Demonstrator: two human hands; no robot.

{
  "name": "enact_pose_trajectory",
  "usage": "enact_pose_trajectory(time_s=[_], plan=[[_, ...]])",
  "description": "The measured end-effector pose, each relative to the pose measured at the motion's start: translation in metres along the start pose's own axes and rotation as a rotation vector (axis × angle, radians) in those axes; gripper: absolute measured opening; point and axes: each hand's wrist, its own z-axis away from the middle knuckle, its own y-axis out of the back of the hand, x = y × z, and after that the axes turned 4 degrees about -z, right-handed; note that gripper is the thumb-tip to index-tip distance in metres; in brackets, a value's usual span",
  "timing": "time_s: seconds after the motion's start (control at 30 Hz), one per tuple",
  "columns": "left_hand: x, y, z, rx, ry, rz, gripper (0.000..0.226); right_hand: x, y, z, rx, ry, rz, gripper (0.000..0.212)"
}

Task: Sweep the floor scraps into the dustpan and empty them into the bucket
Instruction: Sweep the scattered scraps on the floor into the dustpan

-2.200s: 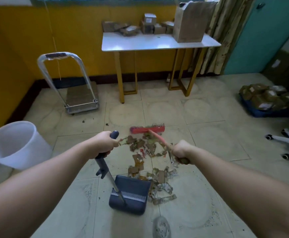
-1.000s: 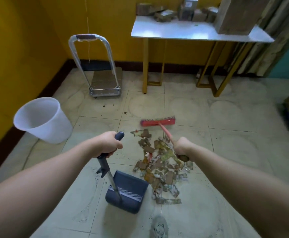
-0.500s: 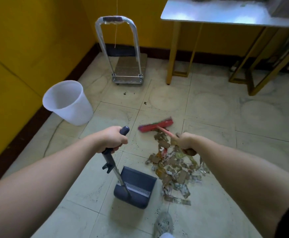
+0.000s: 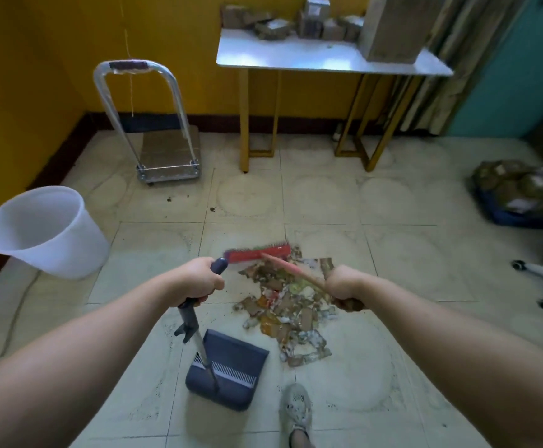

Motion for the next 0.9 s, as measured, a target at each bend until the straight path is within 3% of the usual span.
enact_pose_trajectory(time_s=[0.2, 0.37, 0.67, 0.9], plan=[[-0.013, -0.025, 0.031, -0.037, -0.095, -0.098, 0.011, 0.064, -0.041, 0.009, 0.112, -0.112, -0.286, 0.038], [-0.003, -0.047, 0.049, -0.07, -0.117, -0.163, 0.013, 0.111, -0.048, 0.019, 0.185, -0.176, -0.367, 0.023], [0.024, -0.098, 0.066, -0.04, -0.112, -0.152, 0.021, 0.187, -0.049, 0.025, 0.296, -0.233, -0.586, 0.035], [0.049, -0.139, 0.066, 0.052, -0.131, -0.145, 0.023, 0.223, -0.036, -0.001, 0.277, -0.263, -0.685, 0.022]])
